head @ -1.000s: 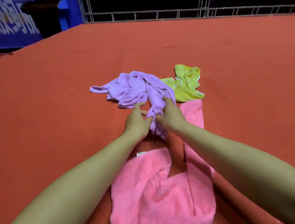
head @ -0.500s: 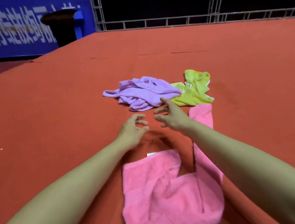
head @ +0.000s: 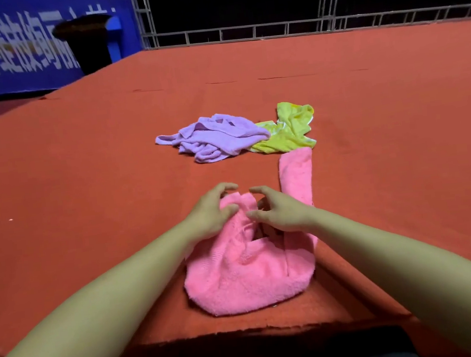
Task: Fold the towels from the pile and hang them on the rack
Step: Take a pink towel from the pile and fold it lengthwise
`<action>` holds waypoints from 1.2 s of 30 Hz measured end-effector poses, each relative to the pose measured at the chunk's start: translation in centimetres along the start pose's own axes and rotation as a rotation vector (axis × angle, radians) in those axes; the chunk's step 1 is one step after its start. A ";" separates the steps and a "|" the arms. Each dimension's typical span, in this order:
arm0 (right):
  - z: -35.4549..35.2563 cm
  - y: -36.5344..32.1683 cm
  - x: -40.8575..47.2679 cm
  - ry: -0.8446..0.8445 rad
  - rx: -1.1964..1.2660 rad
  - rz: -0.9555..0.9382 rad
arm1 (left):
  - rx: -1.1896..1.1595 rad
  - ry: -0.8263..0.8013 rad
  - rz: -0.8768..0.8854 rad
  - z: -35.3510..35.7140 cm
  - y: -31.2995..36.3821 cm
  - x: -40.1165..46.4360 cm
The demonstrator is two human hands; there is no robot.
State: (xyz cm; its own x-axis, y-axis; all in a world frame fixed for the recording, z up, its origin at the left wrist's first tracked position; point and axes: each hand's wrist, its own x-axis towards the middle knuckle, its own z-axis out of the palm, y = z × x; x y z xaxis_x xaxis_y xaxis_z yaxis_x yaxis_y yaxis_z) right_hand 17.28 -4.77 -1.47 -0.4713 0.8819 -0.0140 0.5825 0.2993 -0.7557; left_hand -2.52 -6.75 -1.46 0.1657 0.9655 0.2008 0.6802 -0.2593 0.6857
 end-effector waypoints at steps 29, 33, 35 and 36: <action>7.0 -7.1 1.8 -0.103 -0.391 -0.337 | -0.009 0.392 -0.326 -14.5 -8.4 -13.7; 5.9 -4.6 2.4 -0.152 -0.436 -0.304 | -0.104 0.389 -0.378 -13.8 -9.7 -12.8; 5.1 -3.7 2.9 -0.144 -0.408 -0.300 | -0.191 0.423 -0.398 -13.8 -10.0 -12.0; 4.7 -3.5 3.3 -0.122 -0.371 -0.300 | -0.230 0.446 -0.397 -13.9 -10.1 -11.5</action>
State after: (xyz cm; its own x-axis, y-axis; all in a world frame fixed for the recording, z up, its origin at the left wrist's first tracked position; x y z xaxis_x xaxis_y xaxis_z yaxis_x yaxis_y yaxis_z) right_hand 10.59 -4.65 -2.00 -0.7153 0.6948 0.0752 0.5959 0.6625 -0.4539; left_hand -21.20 -15.54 -0.93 -0.4141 0.8996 0.1386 0.4498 0.0698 0.8904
